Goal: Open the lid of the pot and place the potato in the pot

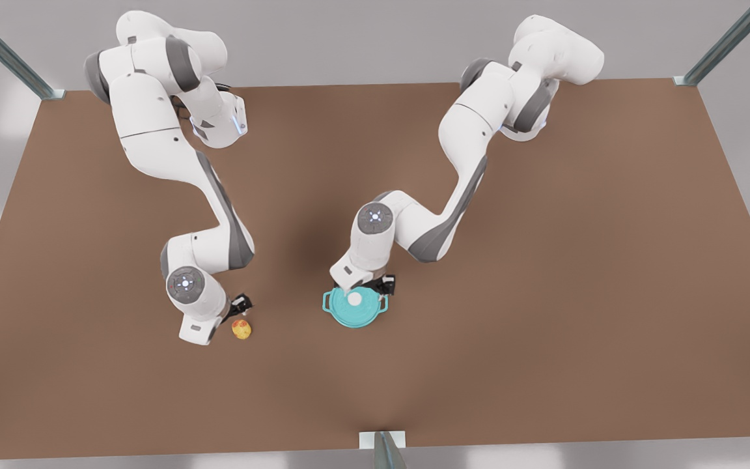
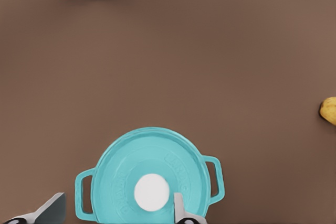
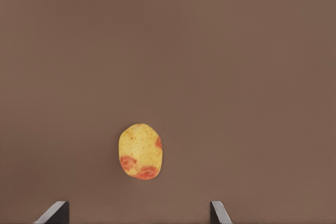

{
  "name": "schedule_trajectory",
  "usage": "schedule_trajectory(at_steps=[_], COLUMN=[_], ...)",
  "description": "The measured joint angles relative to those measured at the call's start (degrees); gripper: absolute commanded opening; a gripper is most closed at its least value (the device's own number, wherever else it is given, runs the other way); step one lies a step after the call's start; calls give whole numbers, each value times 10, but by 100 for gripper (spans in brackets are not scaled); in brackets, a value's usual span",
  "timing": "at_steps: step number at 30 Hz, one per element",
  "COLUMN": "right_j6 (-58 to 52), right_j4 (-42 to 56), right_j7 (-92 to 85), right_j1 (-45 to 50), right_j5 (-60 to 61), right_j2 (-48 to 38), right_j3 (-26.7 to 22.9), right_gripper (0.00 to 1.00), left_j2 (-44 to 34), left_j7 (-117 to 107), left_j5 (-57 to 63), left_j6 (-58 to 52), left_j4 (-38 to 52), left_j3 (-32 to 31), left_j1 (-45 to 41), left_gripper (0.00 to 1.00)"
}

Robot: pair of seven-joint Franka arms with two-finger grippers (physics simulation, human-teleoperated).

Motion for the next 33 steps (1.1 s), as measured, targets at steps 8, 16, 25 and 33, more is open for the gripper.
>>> schedule_trajectory(at_steps=[8, 16, 25, 33], right_j6=[37, 66, 80, 95], right_j4=[0, 6, 9, 11], right_j7=[-19, -32, -40, -45], right_j1=[-7, -6, -7, -7], right_j5=[10, 13, 14, 14], right_j2=[42, 58, 82, 88], right_j3=[4, 7, 9, 14], right_gripper=[100, 100, 100, 94], left_j2=[28, 45, 61, 36], left_j7=[-73, -116, -147, -161], left_j5=[42, 58, 65, 64], left_j6=[26, 39, 62, 28], left_j4=[3, 4, 4, 4], left_j3=[-3, -1, 7, 2], left_j1=[-16, -18, -18, -3], left_gripper=[100, 100, 64, 45])
